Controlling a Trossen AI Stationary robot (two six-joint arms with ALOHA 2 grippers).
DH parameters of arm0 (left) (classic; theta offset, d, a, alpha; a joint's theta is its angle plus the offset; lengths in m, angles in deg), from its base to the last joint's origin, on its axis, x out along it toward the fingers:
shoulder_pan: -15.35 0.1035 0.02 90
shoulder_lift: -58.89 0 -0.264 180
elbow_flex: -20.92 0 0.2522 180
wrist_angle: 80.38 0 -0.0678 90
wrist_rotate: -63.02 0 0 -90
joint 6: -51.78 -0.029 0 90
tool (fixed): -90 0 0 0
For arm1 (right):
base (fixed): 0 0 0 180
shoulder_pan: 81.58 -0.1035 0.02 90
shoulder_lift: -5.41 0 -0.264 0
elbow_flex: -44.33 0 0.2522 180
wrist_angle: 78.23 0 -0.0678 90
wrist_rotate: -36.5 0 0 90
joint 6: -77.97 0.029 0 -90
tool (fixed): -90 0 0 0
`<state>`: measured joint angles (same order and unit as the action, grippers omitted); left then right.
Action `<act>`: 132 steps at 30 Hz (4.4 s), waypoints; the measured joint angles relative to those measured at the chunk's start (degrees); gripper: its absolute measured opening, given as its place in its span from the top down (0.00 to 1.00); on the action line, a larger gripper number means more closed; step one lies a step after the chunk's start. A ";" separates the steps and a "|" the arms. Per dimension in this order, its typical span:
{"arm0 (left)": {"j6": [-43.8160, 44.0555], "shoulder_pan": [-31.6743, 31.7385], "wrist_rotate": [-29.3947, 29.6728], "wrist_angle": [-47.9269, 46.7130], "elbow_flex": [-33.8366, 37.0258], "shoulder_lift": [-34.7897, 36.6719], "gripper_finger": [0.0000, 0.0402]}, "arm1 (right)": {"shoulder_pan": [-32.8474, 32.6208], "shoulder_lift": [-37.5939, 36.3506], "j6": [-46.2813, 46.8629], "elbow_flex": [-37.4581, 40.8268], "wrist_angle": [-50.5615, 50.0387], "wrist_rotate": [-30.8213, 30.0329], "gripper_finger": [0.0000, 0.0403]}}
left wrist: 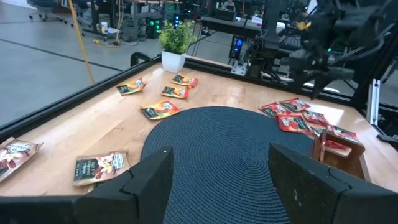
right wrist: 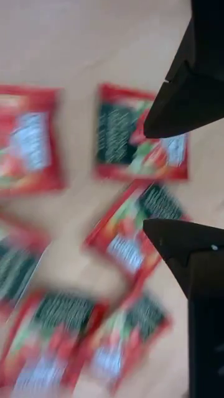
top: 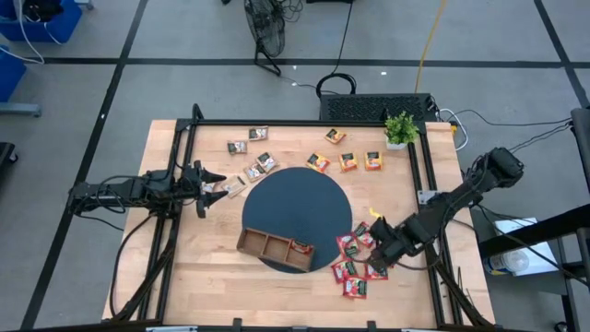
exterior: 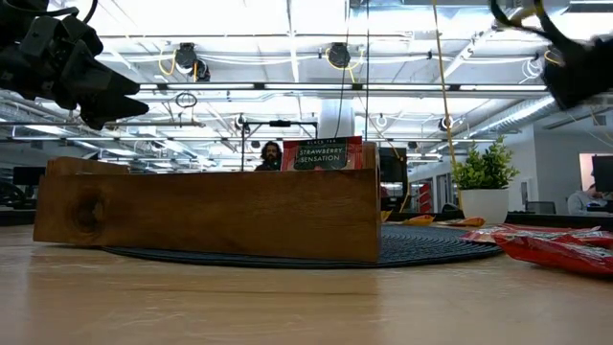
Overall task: Pick & Place Tea
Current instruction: Put the red tea bag into the right section of the wooden organizer
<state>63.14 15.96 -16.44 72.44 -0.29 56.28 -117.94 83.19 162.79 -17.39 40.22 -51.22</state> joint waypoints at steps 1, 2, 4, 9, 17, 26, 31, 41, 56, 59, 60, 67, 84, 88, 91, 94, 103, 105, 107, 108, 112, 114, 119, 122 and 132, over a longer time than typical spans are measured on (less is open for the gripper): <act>0.00 0.01 0.02 0.00 -0.01 -0.02 0.36 | -0.45 0.38 1.26 0.93 0.15 1.51 0.50; 0.00 0.01 0.00 0.01 -0.01 0.00 0.36 | -0.88 0.97 2.49 1.70 0.13 3.22 0.50; 0.00 0.01 0.00 0.00 -0.01 -0.02 0.36 | -1.91 1.84 4.01 2.68 0.01 5.23 0.51; 0.00 0.01 0.00 0.01 -0.01 0.00 0.36 | -3.11 2.09 6.67 2.85 1.70 4.19 0.52; 0.00 0.01 0.02 0.00 -0.01 -0.01 0.36 | -5.00 5.36 10.12 2.85 1.82 3.78 0.52; 0.00 0.01 0.00 0.00 -0.01 -0.02 0.36 | -4.97 9.92 9.37 2.61 4.79 4.69 0.52; 0.00 0.00 0.00 -0.01 0.00 -0.02 0.36 | -5.08 9.85 13.11 2.65 2.02 5.49 0.57; 0.00 0.01 0.00 0.00 -0.01 -0.02 0.36 | -5.11 9.92 13.28 2.75 1.77 5.53 0.95; 0.00 -0.01 0.00 -0.01 -0.01 0.00 0.36 | -5.30 10.11 2.37 -13.10 -10.68 -19.66 1.00; 0.00 0.00 0.00 0.03 0.00 0.00 0.36 | -6.33 10.05 -5.74 -15.85 -7.80 -34.24 1.00; 0.00 0.00 0.00 0.01 -0.01 0.00 0.36 | -6.48 10.05 -10.00 -15.90 -4.88 -38.76 1.00; 0.00 0.01 0.00 0.03 -0.01 -0.01 0.36 | -5.04 10.05 -55.09 -11.11 31.28 -54.71 1.00; 11.53 0.01 7.93 14.47 -0.05 -0.66 0.36 | 14.47 10.00 -97.55 6.46 95.21 -6.66 1.00; 13.70 0.01 9.14 14.48 -0.04 -1.53 0.36 | 18.41 10.00 -98.10 6.48 95.52 -2.38 1.00; 15.90 0.01 12.00 14.18 0.02 -2.68 0.36 | 20.92 10.00 -97.64 6.48 95.07 0.86 1.00; 16.40 0.01 13.64 14.03 0.01 -4.01 0.36 | 22.36 10.00 -97.71 6.48 94.64 2.51 1.00; 11.63 -0.04 -15.72 41.61 0.01 -19.43 0.36 | 26.19 10.00 -99.02 6.48 94.75 21.56 1.00; 9.51 -0.27 -22.41 51.36 -0.04 -26.32 0.36 | 26.50 10.00 -99.04 6.48 94.70 24.56 1.00; 7.11 -0.77 -24.27 57.26 -0.66 -33.93 0.36 | 26.65 10.00 -99.04 6.48 94.70 25.01 1.00; 5.94 -0.90 -24.24 58.66 -1.56 -37.97 0.36 | 26.70 10.00 -98.98 6.48 94.75 24.96 1.00; 3.32 -1.34 -25.05 60.13 -9.00 -55.49 0.36 | 26.72 10.00 -98.21 6.48 95.44 24.90 1.00; 1.21 -1.94 -28.32 60.27 -14.56 -63.86 0.36 | 26.70 10.00 -97.64 6.47 96.05 24.90 1.00; -7.44 -4.15 -43.43 59.96 -27.58 -79.56 0.36 | 26.65 10.00 -97.31 6.46 95.99 24.83 1.00; -9.95 -4.86 -48.43 60.02 -33.16 -84.65 0.36 | 26.57 10.00 -97.29 6.46 95.99 24.83 1.00; -5.35 -3.57 -44.04 59.29 -42.07 -92.01 0.36 | 26.24 10.00 -97.52 6.46 95.94 24.84 1.00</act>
<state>57.79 12.39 -60.48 131.73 -42.37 -35.73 -91.71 93.20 65.27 -10.93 136.16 -26.38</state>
